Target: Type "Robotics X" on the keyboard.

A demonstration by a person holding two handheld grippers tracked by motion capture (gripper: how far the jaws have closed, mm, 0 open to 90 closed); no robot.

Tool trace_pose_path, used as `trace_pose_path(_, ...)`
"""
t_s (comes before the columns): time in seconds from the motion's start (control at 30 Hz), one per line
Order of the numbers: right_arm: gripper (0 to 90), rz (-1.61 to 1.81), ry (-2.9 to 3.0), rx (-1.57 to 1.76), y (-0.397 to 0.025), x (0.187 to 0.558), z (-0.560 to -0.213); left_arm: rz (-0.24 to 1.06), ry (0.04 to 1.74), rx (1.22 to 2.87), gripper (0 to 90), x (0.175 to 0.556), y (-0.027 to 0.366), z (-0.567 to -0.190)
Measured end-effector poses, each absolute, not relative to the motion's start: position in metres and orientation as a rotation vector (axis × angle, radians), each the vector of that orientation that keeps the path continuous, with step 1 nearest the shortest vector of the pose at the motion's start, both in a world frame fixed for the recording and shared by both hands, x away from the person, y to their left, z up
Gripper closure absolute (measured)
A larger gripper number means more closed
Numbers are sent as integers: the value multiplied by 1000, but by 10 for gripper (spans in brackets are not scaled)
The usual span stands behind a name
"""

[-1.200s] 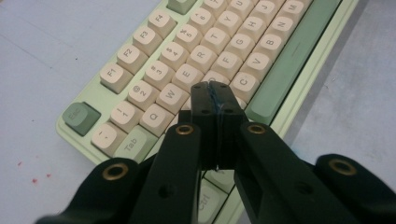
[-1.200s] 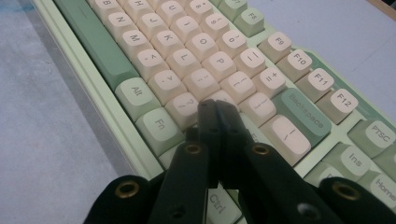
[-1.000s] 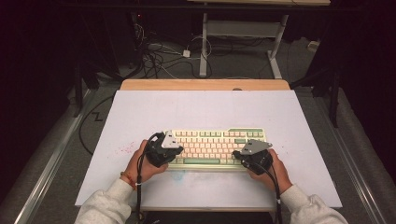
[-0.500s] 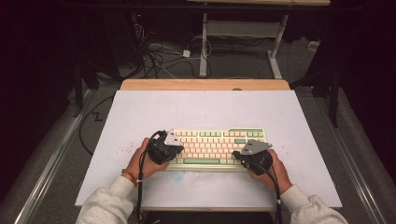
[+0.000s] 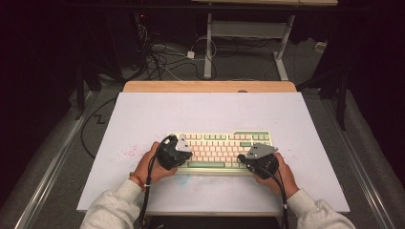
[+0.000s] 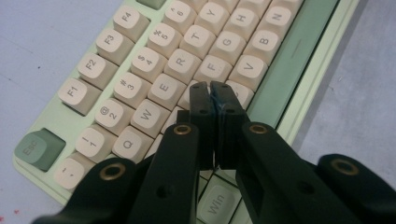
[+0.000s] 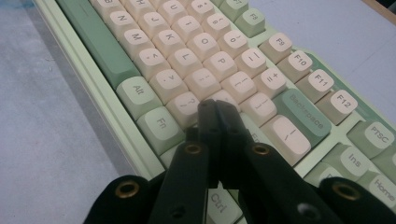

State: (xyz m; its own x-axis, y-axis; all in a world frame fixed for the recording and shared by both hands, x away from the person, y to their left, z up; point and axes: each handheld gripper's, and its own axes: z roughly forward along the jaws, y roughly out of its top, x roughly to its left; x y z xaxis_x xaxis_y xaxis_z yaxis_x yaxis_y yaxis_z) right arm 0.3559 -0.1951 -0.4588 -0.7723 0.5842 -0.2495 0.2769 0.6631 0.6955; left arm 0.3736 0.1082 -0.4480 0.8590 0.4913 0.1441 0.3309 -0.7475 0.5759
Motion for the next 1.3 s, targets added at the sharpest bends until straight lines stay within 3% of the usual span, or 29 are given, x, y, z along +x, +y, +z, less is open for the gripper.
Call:
trace_pose_path(0.17,900,903,2422,672,-195,356,-459,424,578,2494,854,371,104,-449)
trace_pose_path(0.53,900,959,2379,676,-203,352,-443,494,622,2339,782,364,131,-434)
trace_pose_path(1.03,866,1005,2327,697,-211,353,-434,661,672,2258,392,356,142,-436)
trace_pose_path(1.3,695,1029,2286,723,-214,353,-432,682,685,2241,290,354,142,-438)
